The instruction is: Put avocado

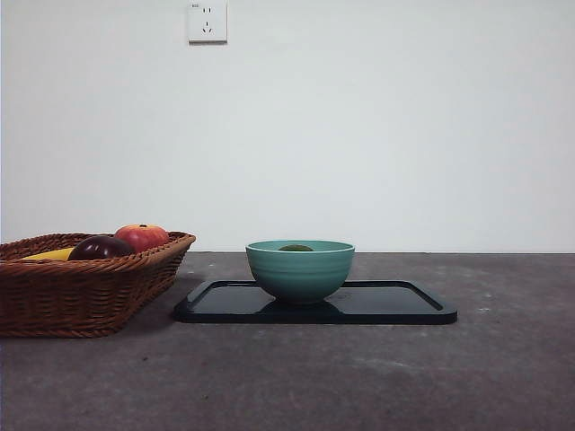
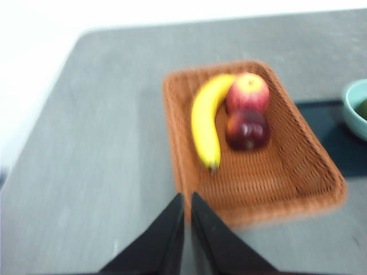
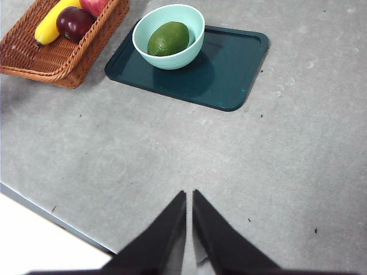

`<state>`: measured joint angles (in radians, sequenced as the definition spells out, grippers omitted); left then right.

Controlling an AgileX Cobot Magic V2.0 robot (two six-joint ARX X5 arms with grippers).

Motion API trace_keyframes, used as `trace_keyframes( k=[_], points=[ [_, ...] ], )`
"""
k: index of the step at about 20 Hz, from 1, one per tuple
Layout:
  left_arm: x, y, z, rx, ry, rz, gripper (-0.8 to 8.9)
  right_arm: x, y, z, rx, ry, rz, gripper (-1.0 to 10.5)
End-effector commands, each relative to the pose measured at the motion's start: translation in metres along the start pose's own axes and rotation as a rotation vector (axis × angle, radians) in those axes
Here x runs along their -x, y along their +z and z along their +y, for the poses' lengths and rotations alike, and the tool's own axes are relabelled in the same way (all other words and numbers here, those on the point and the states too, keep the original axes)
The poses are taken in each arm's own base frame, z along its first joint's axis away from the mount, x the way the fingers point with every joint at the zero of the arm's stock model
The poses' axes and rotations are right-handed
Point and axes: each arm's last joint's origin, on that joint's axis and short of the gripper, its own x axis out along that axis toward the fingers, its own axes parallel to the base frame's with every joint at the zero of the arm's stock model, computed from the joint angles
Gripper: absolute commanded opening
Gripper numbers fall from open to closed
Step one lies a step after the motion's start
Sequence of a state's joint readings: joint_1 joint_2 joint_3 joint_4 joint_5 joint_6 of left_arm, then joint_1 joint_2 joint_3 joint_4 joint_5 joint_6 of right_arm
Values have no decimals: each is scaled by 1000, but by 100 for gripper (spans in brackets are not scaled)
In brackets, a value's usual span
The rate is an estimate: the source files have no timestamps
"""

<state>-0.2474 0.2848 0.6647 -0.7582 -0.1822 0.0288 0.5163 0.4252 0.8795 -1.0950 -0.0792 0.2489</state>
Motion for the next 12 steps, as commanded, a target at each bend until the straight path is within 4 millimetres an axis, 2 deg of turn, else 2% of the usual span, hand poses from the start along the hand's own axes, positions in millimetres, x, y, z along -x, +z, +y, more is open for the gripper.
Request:
trace_keyframes(
  k=[1,4,7,12],
  points=[
    [-22,-14,-5,-73,-73,-123,18,1,2,1,-1,7,-12,10],
    [-52,-50,-8,17,-131,-257,18,1,2,1,-1,7,-12,10],
    [-65,-82,-6,128,-87,-265,18,1,2,1,-1,7,-12,10],
    [-77,-108,-7,123,-52,-201,18,1,2,1,-1,7,-12,10]
  ],
)
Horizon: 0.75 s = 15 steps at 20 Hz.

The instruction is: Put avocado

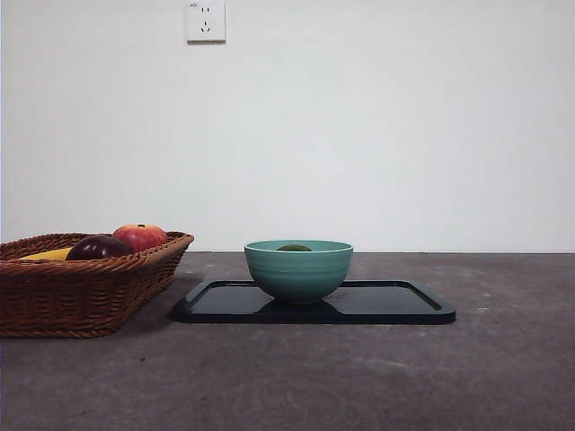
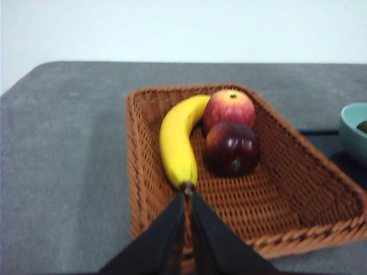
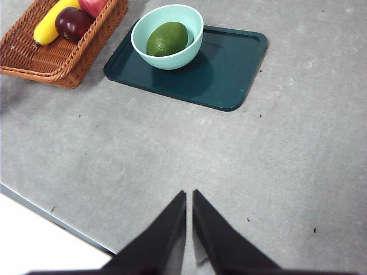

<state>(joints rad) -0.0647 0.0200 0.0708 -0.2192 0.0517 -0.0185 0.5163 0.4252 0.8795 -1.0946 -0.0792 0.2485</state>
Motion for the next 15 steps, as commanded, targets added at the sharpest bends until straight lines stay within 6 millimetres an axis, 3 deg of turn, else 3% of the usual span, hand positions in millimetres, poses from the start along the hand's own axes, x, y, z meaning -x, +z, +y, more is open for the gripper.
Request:
trace_keyframes(
  k=[1,15],
  points=[
    [-3,-8,1,13,6,12,18,1,2,1,-1,7,-11,10],
    [-5,-16,3,-58,33,16,18,1,2,1,-1,7,-12,10]
  ],
)
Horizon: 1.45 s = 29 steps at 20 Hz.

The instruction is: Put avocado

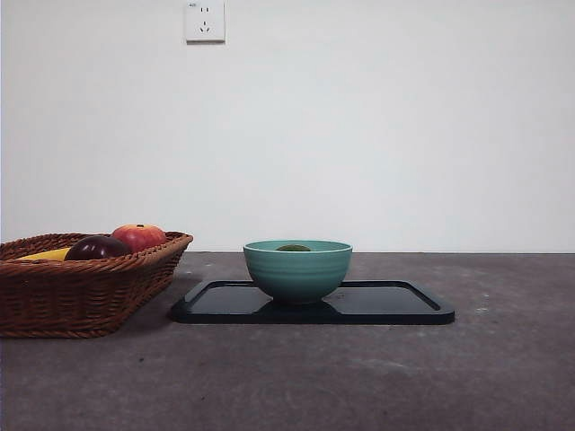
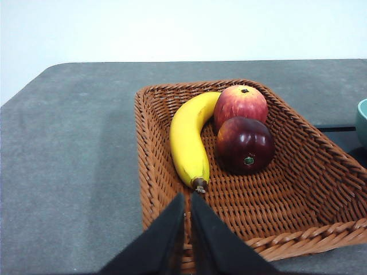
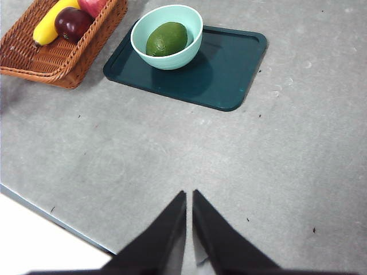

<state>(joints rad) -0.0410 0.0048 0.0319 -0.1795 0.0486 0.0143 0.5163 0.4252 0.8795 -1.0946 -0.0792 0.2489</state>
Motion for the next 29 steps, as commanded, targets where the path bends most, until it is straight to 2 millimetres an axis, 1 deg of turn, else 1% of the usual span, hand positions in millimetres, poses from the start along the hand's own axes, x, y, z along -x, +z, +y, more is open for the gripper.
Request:
trace_keyframes(
  k=[1,6,20,21,22,23,25,26,27,29],
  points=[
    [-2,-8,1,-28,18,33,19,1,2,1,-1,7,-12,10],
    [-2,-7,1,-2,33,28,18,1,2,1,-1,7,-12,10],
    [-2,-7,1,-2,33,28,18,2,1,1,0,7,-19,10],
    [-2,-7,1,-2,33,28,18,4,1,-1,102,-43,-45,10],
    [-2,-7,1,-2,33,28,19,7,4,-3,155,-103,-106,10],
    [-2,-7,1,-2,33,28,19,8,9,-3,158,-132,-173,10],
    [-2,-7,1,-2,33,28,18,7,19,-4,239,-168,-336,10],
    [-2,-7,1,-2,33,28,18,3,23,-6,311,-200,-426,10],
    [-2,-7,1,-2,33,28,18,-2,23,-9,341,-234,-479,10],
    [-2,-7,1,-2,33,28,19,-20,19,-19,359,-306,-584,10]
  ],
)
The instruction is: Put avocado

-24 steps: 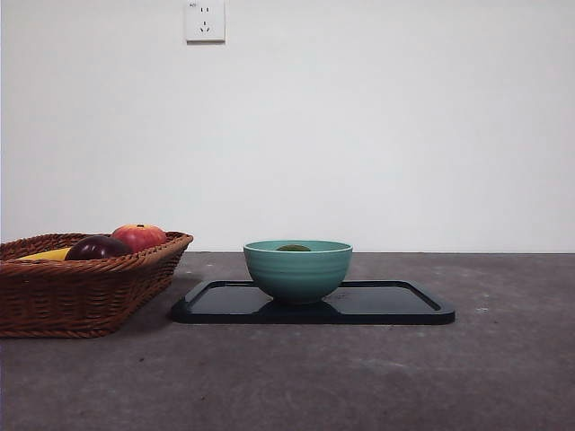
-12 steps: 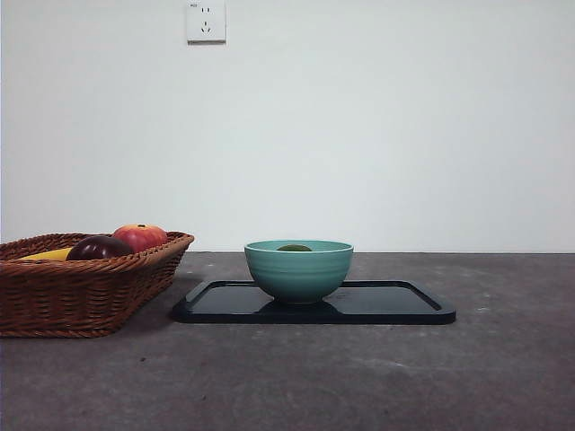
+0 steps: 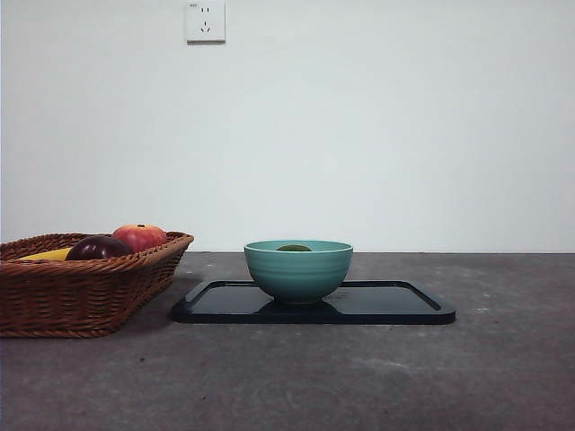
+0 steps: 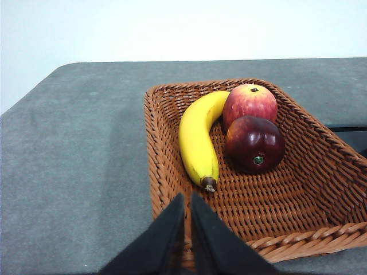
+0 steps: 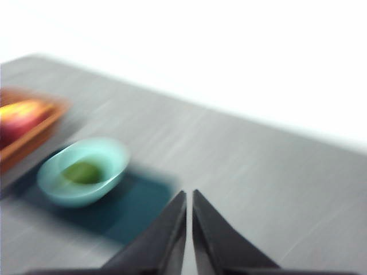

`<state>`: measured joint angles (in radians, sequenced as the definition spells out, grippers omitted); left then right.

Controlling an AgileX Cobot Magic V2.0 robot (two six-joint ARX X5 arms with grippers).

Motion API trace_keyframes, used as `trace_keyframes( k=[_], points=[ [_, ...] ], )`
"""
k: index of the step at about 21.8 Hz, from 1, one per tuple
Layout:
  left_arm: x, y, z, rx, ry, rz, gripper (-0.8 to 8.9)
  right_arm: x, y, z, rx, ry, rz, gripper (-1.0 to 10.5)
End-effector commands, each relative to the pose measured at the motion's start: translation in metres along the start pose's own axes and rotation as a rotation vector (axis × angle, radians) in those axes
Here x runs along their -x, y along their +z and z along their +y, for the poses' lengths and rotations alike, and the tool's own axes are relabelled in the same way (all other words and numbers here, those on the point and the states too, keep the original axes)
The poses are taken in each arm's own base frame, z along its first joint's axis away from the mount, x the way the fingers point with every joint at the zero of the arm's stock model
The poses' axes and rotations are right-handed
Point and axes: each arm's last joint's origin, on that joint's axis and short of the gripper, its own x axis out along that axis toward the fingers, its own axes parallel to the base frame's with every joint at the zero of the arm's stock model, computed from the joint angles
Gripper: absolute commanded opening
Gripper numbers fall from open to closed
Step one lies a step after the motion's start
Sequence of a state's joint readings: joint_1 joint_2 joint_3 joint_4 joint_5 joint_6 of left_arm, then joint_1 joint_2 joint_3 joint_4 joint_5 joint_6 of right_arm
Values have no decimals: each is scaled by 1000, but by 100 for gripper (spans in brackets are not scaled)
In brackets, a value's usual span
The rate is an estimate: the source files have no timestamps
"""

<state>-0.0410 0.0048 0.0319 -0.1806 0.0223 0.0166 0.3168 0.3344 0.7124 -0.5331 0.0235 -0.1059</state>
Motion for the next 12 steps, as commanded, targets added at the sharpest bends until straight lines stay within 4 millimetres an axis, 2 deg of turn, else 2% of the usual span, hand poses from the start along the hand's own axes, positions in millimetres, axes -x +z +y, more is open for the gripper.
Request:
trace_keyframes(
  k=[1,5,12],
  points=[
    [-2,-7,0,0,6,26,18,-16,-19,-4,76,-87,-111,10],
    [-2,-7,0,0,6,26,19,-34,-74,-9,35,-200,-116,10],
    [-2,-7,0,0,6,26,18,-44,-134,-13,-20,-302,-93,10]
  ],
)
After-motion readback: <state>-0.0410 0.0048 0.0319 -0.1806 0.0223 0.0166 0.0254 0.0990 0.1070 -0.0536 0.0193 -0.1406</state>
